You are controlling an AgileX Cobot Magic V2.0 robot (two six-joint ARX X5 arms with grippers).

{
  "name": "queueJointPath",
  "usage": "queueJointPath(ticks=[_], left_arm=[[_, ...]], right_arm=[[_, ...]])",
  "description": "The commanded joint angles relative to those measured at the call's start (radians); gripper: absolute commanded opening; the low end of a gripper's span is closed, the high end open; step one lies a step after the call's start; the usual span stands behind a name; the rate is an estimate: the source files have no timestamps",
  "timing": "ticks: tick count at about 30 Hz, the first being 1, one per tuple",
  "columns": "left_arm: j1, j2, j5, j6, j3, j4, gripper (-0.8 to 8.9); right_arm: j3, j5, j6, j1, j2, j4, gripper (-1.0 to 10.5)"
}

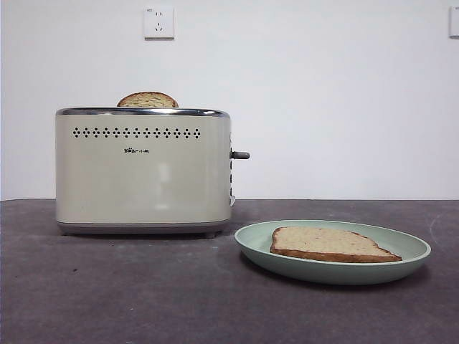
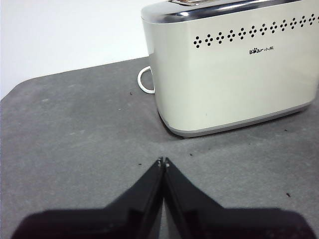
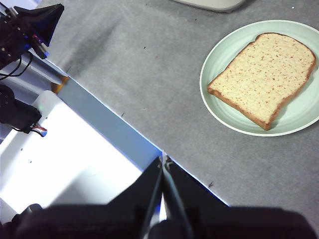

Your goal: Take the bread from the toaster,put the bread on the plate,put the plate on the table

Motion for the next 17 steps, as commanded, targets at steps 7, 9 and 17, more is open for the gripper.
queueJointPath(ticks=[7, 9, 17], left_arm=[[-0.002, -0.002, 0.001, -0.021, -0.013, 0.005, -0.03], [-0.002, -0.002, 0.0, -0.021, -0.013, 0.005, -0.03], [-0.002, -0.002, 0.0, -0.021, -0.013, 0.005, -0.03]], right_arm=[[-0.008, 0.003, 0.005, 0.002, -0.002, 0.002, 0.0], [-0.008, 0.003, 0.005, 0.002, -0.002, 0.002, 0.0], [-0.008, 0.003, 0.004, 0.002, -0.002, 0.002, 0.0]])
